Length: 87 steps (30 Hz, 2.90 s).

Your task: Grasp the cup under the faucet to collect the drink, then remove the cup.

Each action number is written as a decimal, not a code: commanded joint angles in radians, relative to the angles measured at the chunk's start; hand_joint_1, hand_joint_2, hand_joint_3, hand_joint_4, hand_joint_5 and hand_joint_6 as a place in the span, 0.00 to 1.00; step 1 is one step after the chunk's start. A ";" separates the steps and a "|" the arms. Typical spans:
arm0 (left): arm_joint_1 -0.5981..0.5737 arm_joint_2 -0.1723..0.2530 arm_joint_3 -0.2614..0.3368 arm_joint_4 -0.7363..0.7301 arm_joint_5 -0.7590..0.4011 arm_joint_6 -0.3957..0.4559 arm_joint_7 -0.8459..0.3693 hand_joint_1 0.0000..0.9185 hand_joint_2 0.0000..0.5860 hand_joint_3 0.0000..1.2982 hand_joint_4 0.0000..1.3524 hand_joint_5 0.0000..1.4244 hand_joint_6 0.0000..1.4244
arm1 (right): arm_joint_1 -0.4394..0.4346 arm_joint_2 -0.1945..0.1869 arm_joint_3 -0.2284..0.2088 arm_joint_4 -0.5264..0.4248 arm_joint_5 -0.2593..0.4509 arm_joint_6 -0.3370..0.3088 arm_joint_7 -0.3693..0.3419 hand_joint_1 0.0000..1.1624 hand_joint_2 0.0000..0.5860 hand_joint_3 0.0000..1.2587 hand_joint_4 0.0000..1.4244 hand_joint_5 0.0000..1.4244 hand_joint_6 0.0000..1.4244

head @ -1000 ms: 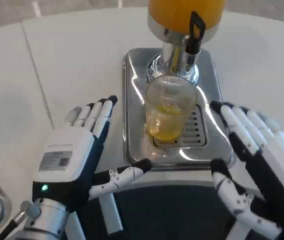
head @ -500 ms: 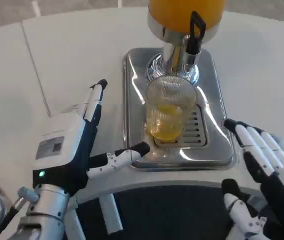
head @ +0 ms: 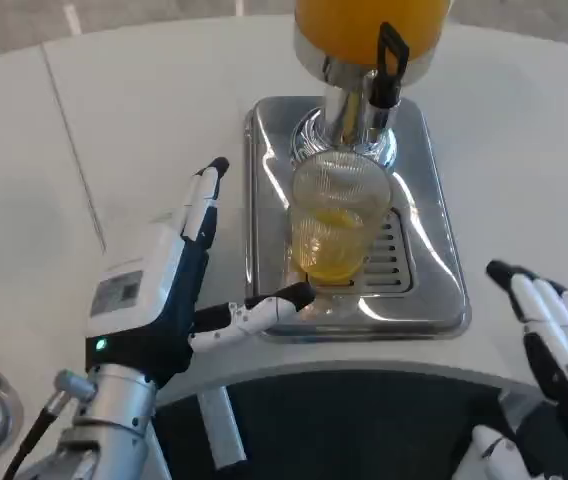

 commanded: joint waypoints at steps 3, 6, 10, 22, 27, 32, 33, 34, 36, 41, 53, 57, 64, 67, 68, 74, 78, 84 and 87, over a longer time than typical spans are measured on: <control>-0.030 -0.030 -0.029 0.043 -0.013 -0.037 0.030 0.20 0.05 0.00 0.00 0.15 0.13 | 0.014 0.003 0.029 0.019 -0.038 -0.018 0.017 0.16 0.93 0.00 0.00 0.00 0.00; -0.036 -0.038 -0.032 0.045 -0.011 -0.051 0.050 0.20 0.05 0.00 0.00 0.15 0.14 | 0.014 0.006 0.038 0.022 -0.043 -0.015 0.019 0.16 0.94 0.00 0.00 0.00 0.00; -0.051 -0.052 -0.045 0.067 -0.007 -0.049 0.059 0.20 0.06 0.00 0.00 0.16 0.15 | 0.022 0.008 0.039 0.016 -0.036 -0.014 0.021 0.16 0.94 0.00 0.00 0.00 0.00; -0.132 -0.107 -0.075 0.165 -0.011 -0.054 0.093 0.21 0.06 0.00 0.00 0.18 0.15 | 0.046 0.015 0.028 -0.005 -0.020 -0.013 0.032 0.15 0.92 0.00 0.00 0.00 0.00; -0.150 -0.124 -0.082 0.197 -0.017 -0.057 0.112 0.21 0.06 0.00 0.00 0.18 0.16 | 0.055 0.014 0.024 0.000 -0.014 -0.016 0.030 0.15 0.92 0.00 0.00 0.00 0.00; -0.168 -0.135 -0.092 0.234 -0.014 -0.059 0.135 0.24 0.08 0.00 0.00 0.20 0.17 | 0.041 0.019 0.027 0.005 -0.010 -0.004 0.038 0.15 0.92 0.00 0.00 0.00 0.00; -0.172 -0.137 -0.093 0.243 -0.014 -0.060 0.139 0.25 0.08 0.00 0.00 0.21 0.17 | 0.040 0.019 0.027 0.005 -0.009 -0.003 0.038 0.14 0.92 0.00 0.00 0.00 0.00; -0.176 -0.139 -0.095 0.254 -0.013 -0.061 0.147 0.26 0.09 0.00 0.01 0.21 0.18 | 0.040 0.020 0.026 0.005 -0.008 -0.003 0.039 0.14 0.92 0.00 0.00 0.00 0.00; -0.183 -0.144 -0.097 0.271 -0.014 -0.063 0.159 0.27 0.10 0.00 0.01 0.22 0.19 | 0.036 0.021 0.023 0.013 -0.004 -0.002 0.040 0.14 0.92 0.00 0.00 0.00 0.00; -0.209 -0.165 -0.104 0.307 -0.020 -0.063 0.174 0.30 0.10 0.01 0.04 0.24 0.22 | 0.040 0.017 0.009 0.041 0.010 -0.015 0.023 0.14 0.92 0.00 0.00 0.00 0.00; -0.235 -0.205 -0.128 0.343 -0.016 -0.055 0.211 0.34 0.12 0.03 0.07 0.30 0.28 | 0.046 0.023 -0.014 0.034 0.037 -0.006 0.033 0.14 0.90 0.00 0.00 0.00 0.00; -0.241 -0.220 -0.138 0.354 -0.002 -0.043 0.236 0.40 0.15 0.08 0.13 0.39 0.44 | 0.041 0.027 -0.019 0.024 0.045 0.006 0.043 0.14 0.90 0.00 0.00 0.00 0.00; -0.244 -0.254 -0.173 0.361 0.049 0.024 0.322 0.56 0.19 0.30 0.39 0.62 0.77 | 0.039 0.040 -0.026 0.014 0.058 0.027 0.058 0.13 0.91 0.00 0.00 0.00 0.00; -0.241 -0.264 -0.176 0.366 0.056 0.039 0.347 0.59 0.19 0.43 0.53 0.74 0.91 | 0.036 0.039 -0.041 0.009 0.069 0.036 0.065 0.12 0.91 0.00 0.00 0.00 0.00; -0.240 -0.265 -0.178 0.367 0.056 0.042 0.354 0.59 0.19 0.47 0.58 0.78 0.96 | 0.036 0.039 -0.047 0.007 0.073 0.040 0.068 0.12 0.91 0.00 0.00 0.00 0.00; -0.240 -0.261 -0.181 0.370 0.043 0.027 0.386 0.57 0.15 0.72 0.83 0.96 1.00 | 0.027 0.042 -0.050 0.004 0.076 0.058 0.089 0.10 0.92 0.00 0.00 0.00 0.00; -0.251 -0.254 -0.169 0.361 0.030 0.015 0.391 0.57 0.13 0.75 0.84 0.98 1.00 | 0.006 0.043 -0.046 0.006 0.073 0.079 0.105 0.09 0.92 0.00 0.00 0.00 0.00; -0.252 -0.252 -0.146 0.339 0.008 0.003 0.386 0.58 0.11 0.76 0.85 0.99 1.00 | -0.009 0.043 -0.037 0.009 0.067 0.093 0.117 0.09 0.92 0.00 0.00 0.00 0.00; -0.249 -0.245 -0.132 0.324 -0.018 -0.003 0.366 0.59 0.11 0.76 0.86 1.00 1.00 | -0.011 0.043 -0.035 0.011 0.066 0.094 0.116 0.09 0.91 0.00 0.00 0.00 0.00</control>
